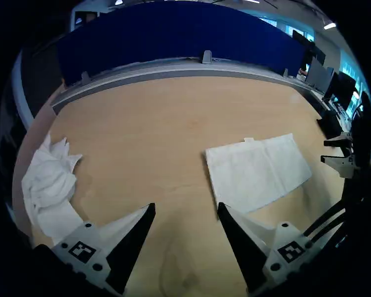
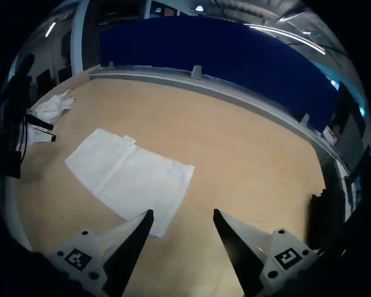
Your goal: Fold towel
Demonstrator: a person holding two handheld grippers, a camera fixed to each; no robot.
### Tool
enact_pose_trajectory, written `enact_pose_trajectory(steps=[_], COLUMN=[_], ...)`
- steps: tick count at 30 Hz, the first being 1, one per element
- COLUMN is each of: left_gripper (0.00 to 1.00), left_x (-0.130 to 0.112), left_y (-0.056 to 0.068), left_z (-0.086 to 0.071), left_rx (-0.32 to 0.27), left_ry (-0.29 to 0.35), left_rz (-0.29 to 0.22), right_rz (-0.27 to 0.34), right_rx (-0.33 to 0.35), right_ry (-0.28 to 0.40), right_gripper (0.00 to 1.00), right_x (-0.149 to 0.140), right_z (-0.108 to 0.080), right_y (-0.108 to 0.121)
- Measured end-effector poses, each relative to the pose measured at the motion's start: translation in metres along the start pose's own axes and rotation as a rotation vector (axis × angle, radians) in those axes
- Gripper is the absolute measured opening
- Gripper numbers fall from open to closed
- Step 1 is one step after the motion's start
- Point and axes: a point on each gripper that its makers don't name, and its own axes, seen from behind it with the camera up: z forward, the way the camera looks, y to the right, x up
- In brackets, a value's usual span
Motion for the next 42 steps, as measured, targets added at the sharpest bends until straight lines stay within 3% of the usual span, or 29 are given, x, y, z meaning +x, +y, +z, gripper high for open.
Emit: enact_pose_trajectory(steps=[8,22,32,42], left_gripper=[0.93,0.93,0.93,0.93], left_x=[-0.005,-0.048,-0.071,-0.084], left_y=[-0.008,-0.025,-0.029,-0.032], left_z=[-0.016,-0.068,-0.087,-0.101], left_rx=[0.027,0.088,0.106,0.119], left_ry=[0.020,0.022,0.013,0.007], left_rz=[-0.033,-0.116,-0.138,-0.160], right_rz=[-0.022,-0.119,-0.144,-0.161], right_rx=[0.042,0.182,0.231,0.258], right_ry=[0.001,-0.050,-0.136,-0.181], right_gripper=[0.93,0.92,0.71,0.41], right_x=[-0.001,-0.020,-0.043,-0.056], right_z=[0.003,0.011,0.024,0.033], right_y=[-0.008,-0.039,-0.047,-0.052])
